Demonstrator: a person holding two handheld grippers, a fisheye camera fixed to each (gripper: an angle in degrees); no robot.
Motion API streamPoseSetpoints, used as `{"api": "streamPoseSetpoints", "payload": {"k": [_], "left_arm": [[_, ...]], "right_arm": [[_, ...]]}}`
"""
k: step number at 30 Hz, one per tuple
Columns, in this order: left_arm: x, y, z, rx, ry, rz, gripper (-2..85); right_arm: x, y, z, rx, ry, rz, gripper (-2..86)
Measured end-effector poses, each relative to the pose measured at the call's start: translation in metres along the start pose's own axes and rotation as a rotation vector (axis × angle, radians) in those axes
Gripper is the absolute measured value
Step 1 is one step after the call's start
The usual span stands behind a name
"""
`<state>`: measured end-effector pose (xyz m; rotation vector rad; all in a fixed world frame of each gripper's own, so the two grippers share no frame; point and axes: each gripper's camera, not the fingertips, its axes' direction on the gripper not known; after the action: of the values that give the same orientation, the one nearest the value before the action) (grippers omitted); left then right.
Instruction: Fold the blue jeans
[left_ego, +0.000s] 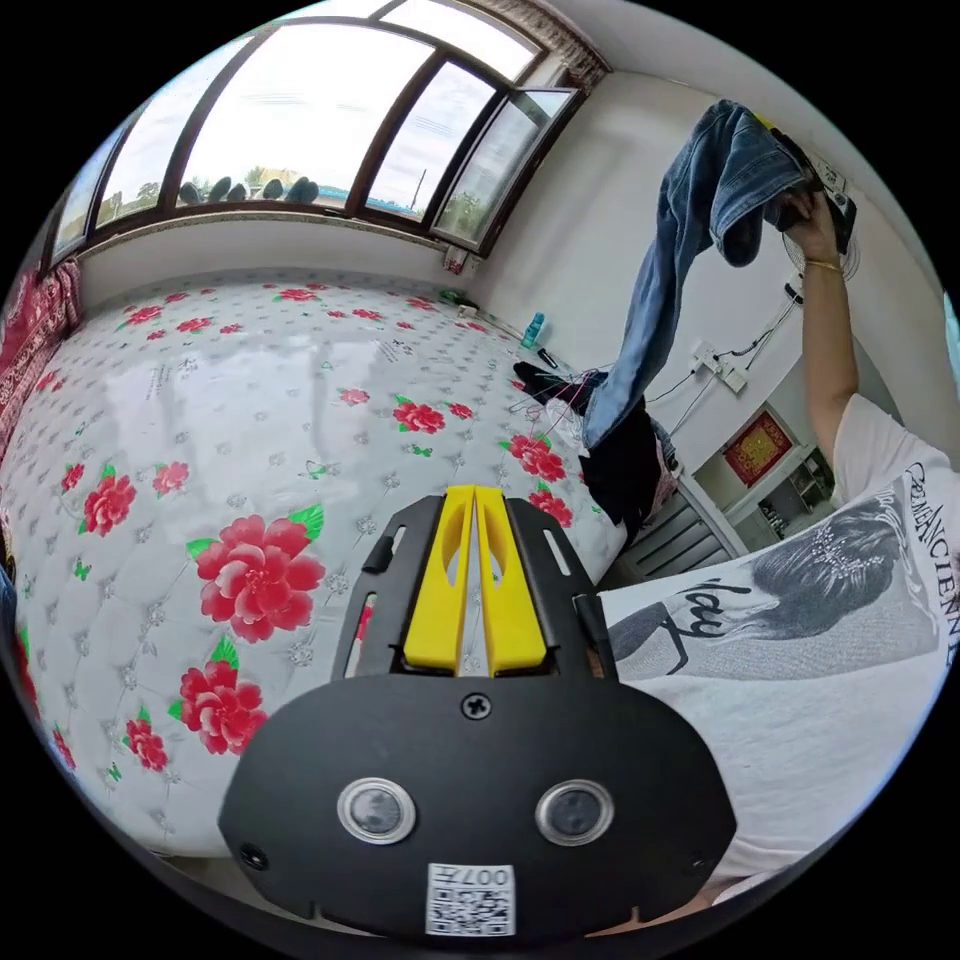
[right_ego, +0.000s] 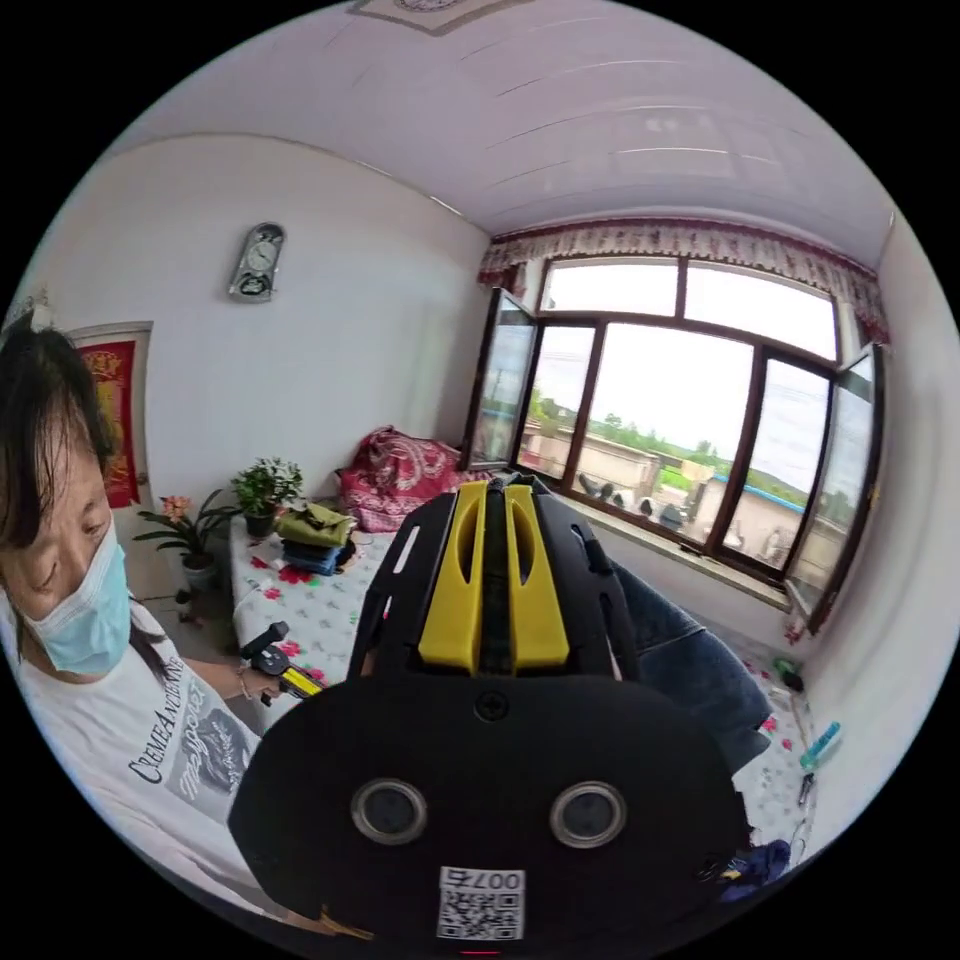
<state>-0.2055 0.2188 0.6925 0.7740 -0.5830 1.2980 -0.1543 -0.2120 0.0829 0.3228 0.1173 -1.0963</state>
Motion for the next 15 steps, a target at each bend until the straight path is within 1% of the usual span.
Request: {"api": "streamPoseSetpoints", "payload": {"k": [1,2,4,5,7,8,9,10,12,14,15], "left_arm": [[-0.011,0.012,-0.02,0.035,-0.014,-0.012,-1.0],[-0.017,0.018,-0.03,0.048,-0.026,-0.021,-1.0],[-0.04,0.044,-0.066,0.108,-0.088,-0.069,-1.0],[-0.047,0.052,-0.073,0.116,-0.106,-0.087,-1.0],[-0.078,0.085,-0.093,0.13,-0.153,-0.181,-1.0],[-0.088,0.095,-0.095,0.126,-0.158,-0.215,-0.9],[-0.108,0.114,-0.097,0.102,-0.159,-0.295,-0.9],[-0.125,0.136,-0.1,0.097,-0.159,-0.358,-0.9],[-0.142,0.167,-0.102,0.068,-0.194,-0.45,-0.9],[-0.148,0.193,-0.106,0.049,-0.217,-0.505,-0.7],[-0.148,0.206,-0.106,0.027,-0.251,-0.534,-0.6]], "right_arm": [[-0.016,-0.01,0.038,-0.008,-0.132,0.005,1.7],[-0.024,-0.013,0.058,-0.013,-0.196,0.007,1.7],[-0.057,-0.014,0.148,-0.052,-0.406,0.044,2.3],[-0.066,-0.011,0.173,-0.068,-0.444,0.061,2.5],[-0.096,0.02,0.278,-0.185,-0.58,0.134,3.5],[-0.102,0.032,0.303,-0.224,-0.608,0.153,3.8],[-0.111,0.059,0.345,-0.31,-0.618,0.182,4.3],[-0.111,0.09,0.368,-0.322,-0.619,0.25,4.8],[-0.103,0.132,0.377,-0.297,-0.619,0.319,5.5],[-0.095,0.169,0.368,-0.332,-0.521,0.314,6.4],[-0.093,0.194,0.36,-0.401,-0.45,0.278,7.1]]}}
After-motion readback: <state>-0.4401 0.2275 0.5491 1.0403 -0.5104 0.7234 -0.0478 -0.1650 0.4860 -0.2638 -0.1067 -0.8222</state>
